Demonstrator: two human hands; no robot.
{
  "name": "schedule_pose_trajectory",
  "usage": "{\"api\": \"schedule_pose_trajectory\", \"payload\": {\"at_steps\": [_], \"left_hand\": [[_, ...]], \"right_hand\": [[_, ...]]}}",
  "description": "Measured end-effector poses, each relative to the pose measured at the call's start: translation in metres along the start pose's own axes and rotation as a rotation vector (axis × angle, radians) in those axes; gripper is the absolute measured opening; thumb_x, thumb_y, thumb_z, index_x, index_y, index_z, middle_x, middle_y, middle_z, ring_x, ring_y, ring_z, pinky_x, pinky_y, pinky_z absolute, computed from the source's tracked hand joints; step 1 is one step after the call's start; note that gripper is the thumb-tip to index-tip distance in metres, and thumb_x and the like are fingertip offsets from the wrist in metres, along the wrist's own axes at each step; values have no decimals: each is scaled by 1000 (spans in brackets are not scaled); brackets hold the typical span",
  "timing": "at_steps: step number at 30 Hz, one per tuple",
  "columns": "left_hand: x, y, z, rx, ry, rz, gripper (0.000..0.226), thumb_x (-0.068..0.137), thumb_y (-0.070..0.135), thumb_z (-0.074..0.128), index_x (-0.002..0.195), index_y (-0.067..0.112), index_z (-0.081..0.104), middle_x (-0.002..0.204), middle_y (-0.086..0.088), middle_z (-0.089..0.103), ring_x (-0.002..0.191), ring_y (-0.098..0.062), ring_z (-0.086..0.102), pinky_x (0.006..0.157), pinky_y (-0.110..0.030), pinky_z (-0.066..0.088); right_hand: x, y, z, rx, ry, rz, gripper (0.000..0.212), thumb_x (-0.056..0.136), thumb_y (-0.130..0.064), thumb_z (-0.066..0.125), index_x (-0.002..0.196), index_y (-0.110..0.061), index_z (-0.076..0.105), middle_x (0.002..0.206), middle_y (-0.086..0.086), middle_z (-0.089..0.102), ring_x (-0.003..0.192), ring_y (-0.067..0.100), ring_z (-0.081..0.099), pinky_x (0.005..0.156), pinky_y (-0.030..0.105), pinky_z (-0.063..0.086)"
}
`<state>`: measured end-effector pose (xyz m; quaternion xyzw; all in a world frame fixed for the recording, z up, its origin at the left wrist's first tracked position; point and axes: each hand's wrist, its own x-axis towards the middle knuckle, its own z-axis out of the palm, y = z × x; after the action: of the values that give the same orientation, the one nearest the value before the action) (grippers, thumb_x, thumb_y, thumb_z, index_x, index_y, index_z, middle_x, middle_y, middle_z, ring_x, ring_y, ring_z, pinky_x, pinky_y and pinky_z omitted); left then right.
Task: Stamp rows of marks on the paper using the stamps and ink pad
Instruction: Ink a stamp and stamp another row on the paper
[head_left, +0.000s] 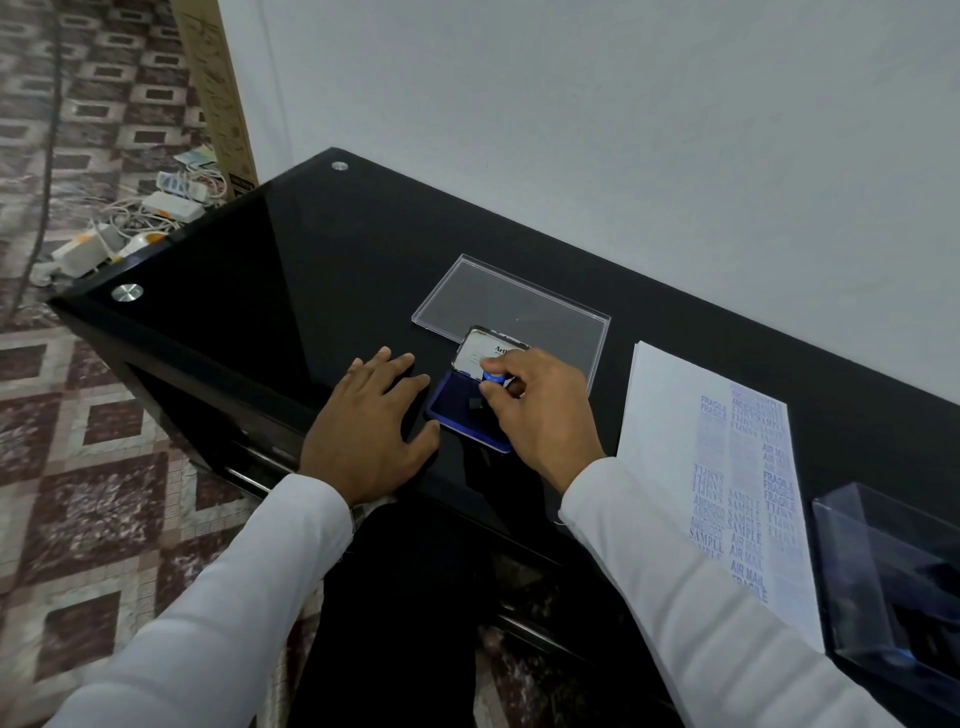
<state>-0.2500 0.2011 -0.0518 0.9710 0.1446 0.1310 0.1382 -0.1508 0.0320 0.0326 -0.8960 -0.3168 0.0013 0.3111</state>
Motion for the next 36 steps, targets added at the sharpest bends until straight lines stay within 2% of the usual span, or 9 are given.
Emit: {"api": "schedule_pose_trajectory", "payload": {"at_steps": [3, 6, 9, 12, 16, 21, 27, 32, 36], "left_hand": [[0, 0, 0, 7, 2, -1, 66, 88, 61, 44, 143, 25, 53, 157, -2, 41, 150, -23, 25, 123, -39, 10], [1, -1, 2, 11, -6, -3, 67, 88, 62, 42, 144, 26, 51, 158, -1, 39, 151, -22, 24, 123, -39, 9], [1, -2, 2, 2, -6, -2, 68, 88, 63, 41, 143, 26, 52, 157, -1, 40, 151, -22, 24, 124, -40, 11], [0, 0, 0, -9, 13, -3, 69, 87, 63, 39, 142, 25, 54, 156, -2, 42, 150, -23, 26, 125, -42, 14], [-1, 0, 0, -10, 20, 1, 69, 87, 63, 37, 142, 24, 55, 156, -2, 42, 150, -23, 27, 125, -42, 15], [-1, 0, 1, -7, 20, 4, 68, 88, 63, 38, 142, 24, 54, 156, -1, 41, 150, -22, 25, 125, -40, 12], [-1, 1, -1, -17, 14, -1, 70, 87, 63, 37, 143, 24, 53, 156, -2, 41, 150, -22, 26, 125, -42, 15], [-1, 1, 0, -15, 7, -3, 69, 88, 63, 38, 143, 25, 53, 157, -2, 41, 151, -22, 25, 125, -42, 13], [0, 0, 0, -8, -9, -6, 71, 87, 65, 36, 144, 26, 51, 158, -1, 39, 151, -22, 23, 125, -42, 12]], "right_hand": [[0, 2, -1, 18, -3, -6, 22, 88, -20, 73, 110, -16, 73, 110, 1, 69, 88, 10, 62, 82, 19, 52], [-1, 2, -3, 37, -7, -4, 14, 85, -17, 74, 98, -15, 73, 102, -2, 68, 85, 9, 60, 72, 4, 40], [-2, 3, -2, 30, -8, -4, 10, 83, -17, 75, 91, -17, 70, 96, -5, 65, 81, 4, 56, 64, 0, 37], [-2, 4, 0, 48, 8, -21, 13, 85, -16, 74, 97, -15, 72, 101, -2, 67, 83, 6, 57, 72, 5, 44], [1, 5, 1, 37, 13, -34, 26, 91, -20, 71, 116, -14, 73, 115, 1, 69, 94, 11, 63, 90, 27, 54], [0, 6, 1, 27, 17, -38, 31, 92, -23, 69, 123, -17, 70, 120, 0, 69, 101, 12, 63, 96, 29, 52], [-1, 8, -1, 89, 10, -21, 20, 87, -18, 74, 106, -15, 74, 107, -2, 69, 83, 3, 59, 75, 6, 45], [-4, 7, -1, 117, 0, -19, 11, 82, -13, 76, 88, -16, 67, 97, -6, 64, 82, 1, 56, 68, 0, 41], [-4, 9, 1, 107, 9, -40, 10, 83, -14, 75, 89, -16, 68, 96, -6, 65, 81, 1, 56, 68, 0, 40]]}}
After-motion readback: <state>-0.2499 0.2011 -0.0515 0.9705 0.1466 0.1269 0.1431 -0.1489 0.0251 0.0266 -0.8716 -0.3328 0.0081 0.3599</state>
